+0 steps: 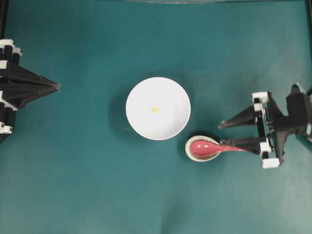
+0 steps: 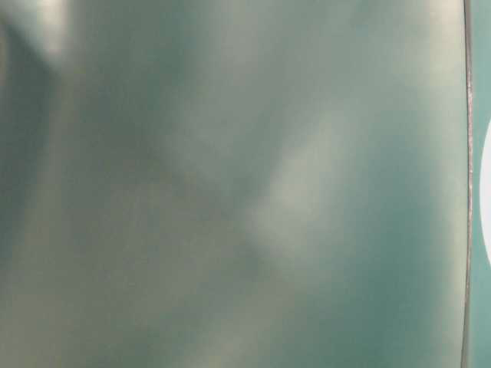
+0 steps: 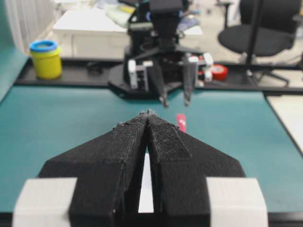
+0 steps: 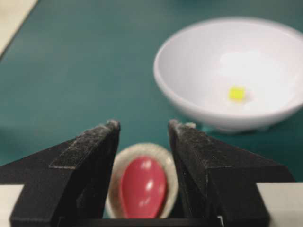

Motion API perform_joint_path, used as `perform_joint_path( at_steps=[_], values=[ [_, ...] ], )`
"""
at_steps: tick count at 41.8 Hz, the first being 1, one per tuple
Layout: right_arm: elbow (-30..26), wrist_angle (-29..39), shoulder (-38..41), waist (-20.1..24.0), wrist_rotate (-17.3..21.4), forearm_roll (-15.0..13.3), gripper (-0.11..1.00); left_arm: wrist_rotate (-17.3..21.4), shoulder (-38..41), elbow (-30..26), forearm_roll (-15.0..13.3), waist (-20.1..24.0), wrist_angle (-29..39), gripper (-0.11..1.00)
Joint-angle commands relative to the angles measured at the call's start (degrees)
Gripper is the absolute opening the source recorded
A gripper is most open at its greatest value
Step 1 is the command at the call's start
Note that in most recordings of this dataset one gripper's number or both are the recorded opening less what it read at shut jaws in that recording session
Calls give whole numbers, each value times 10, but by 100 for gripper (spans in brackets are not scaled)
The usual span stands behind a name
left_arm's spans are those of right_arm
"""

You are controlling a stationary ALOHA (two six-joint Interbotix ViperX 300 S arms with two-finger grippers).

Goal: Scoop the yellow hexagonal prism block from the bowl with a spoon using the right arm.
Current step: 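Move the right gripper left toward the pink spoon handle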

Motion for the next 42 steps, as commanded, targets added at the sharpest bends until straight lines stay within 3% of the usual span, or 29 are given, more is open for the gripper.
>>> perform_joint_path(
  at_steps=[1,17,30,42],
  values=[
    [1,-30,18,27,-1,25,52,1,5,-10,2,0,-3,0],
    [5,-75,116,101,-1,129,52,3,5,-10,3,0,-3,0],
    [14,-75,128,116,1,140,52,3,5,-10,2,0,-2,0],
    [20,-74,145,126,33,140,52,1,5,-10,2,1,7,0]
  ],
)
